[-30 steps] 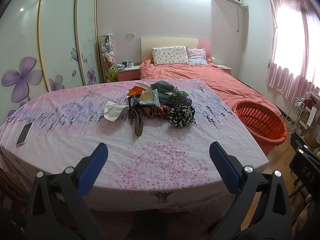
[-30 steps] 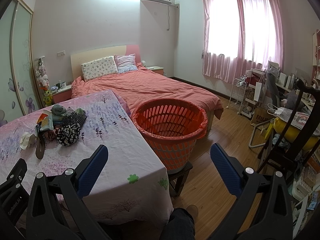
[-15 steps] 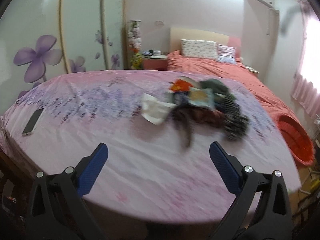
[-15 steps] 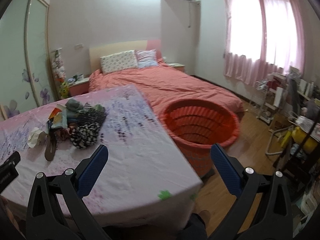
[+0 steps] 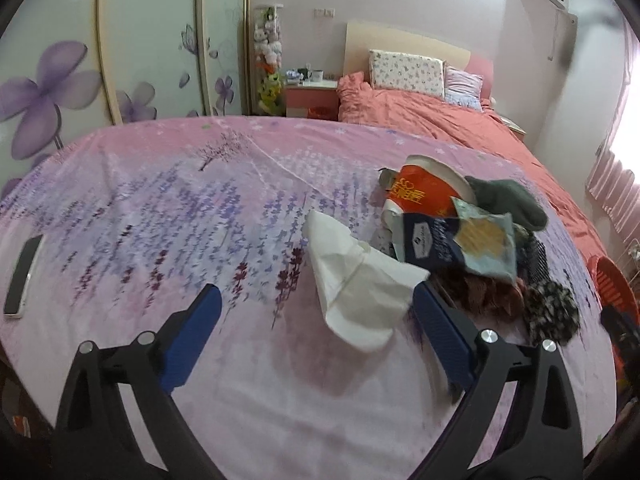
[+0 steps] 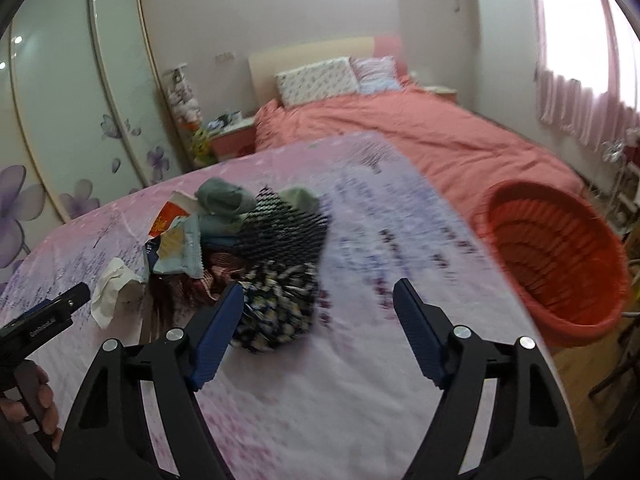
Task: Collect trash
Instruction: 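Grasp the floral cloth with the right tool while the left tool grasps the white tissue, then carry both items to the orange basket and open both tools to drop them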
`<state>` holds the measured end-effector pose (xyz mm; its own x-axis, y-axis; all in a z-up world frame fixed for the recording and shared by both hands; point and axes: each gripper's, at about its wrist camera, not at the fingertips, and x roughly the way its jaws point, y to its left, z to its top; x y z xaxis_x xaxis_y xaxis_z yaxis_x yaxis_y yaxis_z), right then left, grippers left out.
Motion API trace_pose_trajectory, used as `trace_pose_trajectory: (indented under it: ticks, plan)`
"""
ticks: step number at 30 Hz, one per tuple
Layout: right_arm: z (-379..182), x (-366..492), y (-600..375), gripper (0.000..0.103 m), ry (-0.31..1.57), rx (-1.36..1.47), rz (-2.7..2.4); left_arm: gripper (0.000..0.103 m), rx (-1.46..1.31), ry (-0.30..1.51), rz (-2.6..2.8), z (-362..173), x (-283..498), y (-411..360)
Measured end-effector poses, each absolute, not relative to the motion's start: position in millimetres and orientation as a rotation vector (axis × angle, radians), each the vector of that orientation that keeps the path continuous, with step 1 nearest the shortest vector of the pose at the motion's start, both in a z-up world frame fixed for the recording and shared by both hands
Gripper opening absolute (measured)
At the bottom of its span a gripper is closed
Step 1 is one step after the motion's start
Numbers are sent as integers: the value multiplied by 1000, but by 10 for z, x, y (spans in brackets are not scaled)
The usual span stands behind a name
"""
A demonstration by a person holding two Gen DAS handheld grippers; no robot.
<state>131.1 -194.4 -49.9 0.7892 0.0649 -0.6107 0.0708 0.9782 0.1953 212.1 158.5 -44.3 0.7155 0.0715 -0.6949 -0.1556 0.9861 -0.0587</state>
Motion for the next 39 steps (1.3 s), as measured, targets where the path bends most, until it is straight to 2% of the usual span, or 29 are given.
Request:
trace_pose_trajectory:
  ticks: [7,10,12,14,17,19,21,27,39]
  plan:
    - [-667,1624,-1780,77,728,213,26,94,-129,816,112,-607,2467,1581]
    - [-728,1683,-1749,74,755,205,26,87,-134,835,93,-680,2552,1573]
    - [-774,1702,-1731,68,780,209,40,79,-137,857,79,-735,2602,1567]
    - [-825,1715,-1693,63,801,211,55,76,-153,873,57,-782,2638,1570]
    - [-897,1702,-1633,50,832,203,79,67,-179,882,14,-830,2680,1569]
    - [-920,1682,-1605,39,843,204,92,57,-200,877,-28,-842,2686,1565]
    - [-906,1650,-1602,29,842,211,109,38,-218,873,-71,-842,2690,1557]
    - [-760,1558,-1662,19,795,194,110,32,-196,847,-85,-740,2627,1530]
    - [-341,1287,-1950,17,657,217,87,32,-172,761,-88,-194,2353,1496]
